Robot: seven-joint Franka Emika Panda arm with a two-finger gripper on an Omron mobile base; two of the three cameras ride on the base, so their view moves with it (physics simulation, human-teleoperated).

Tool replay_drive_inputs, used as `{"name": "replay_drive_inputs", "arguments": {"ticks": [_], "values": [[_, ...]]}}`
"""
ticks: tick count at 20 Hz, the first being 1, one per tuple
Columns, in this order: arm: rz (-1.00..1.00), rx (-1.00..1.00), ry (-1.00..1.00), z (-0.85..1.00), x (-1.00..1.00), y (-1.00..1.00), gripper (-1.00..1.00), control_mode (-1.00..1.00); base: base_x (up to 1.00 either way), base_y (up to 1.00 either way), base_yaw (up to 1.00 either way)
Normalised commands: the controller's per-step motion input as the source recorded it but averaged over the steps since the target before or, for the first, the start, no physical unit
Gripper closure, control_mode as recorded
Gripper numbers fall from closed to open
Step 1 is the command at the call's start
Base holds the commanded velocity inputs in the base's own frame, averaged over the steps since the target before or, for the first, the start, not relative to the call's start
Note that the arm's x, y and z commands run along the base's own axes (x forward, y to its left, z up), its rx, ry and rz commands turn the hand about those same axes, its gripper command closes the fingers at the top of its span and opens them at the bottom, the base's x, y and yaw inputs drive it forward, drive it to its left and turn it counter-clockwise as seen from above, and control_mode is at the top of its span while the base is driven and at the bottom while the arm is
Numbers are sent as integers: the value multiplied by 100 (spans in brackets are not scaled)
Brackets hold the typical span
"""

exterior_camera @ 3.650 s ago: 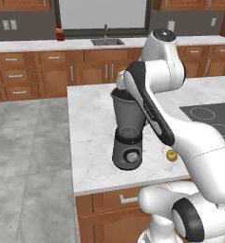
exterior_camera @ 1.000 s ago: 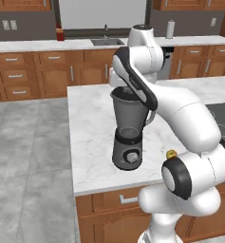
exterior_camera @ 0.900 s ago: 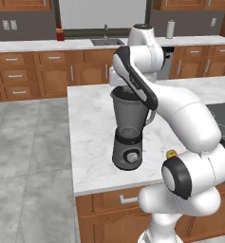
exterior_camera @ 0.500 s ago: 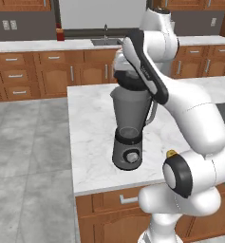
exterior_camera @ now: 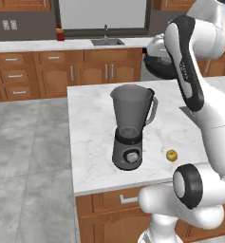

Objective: Open the blender lid, put the apple in the blender, close the lid, and start the blender.

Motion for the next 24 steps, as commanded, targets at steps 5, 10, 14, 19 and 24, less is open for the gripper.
{"name": "replay_drive_inputs", "arguments": {"ticks": [5, 10, 14, 19, 24], "values": [[-7, 3, -5, -56, -80, -100, 100, -100, 0, 0, 0], [-13, 1, 3, -100, -48, -100, 100, -100, 0, 0, 0], [-14, 0, 14, -100, -16, -100, 100, -100, 0, 0, 0], [-9, 0, 30, -100, 17, -99, 100, -100, 0, 0, 0], [-7, -1, 23, -85, 34, -35, 100, -100, 0, 0, 0]]}}
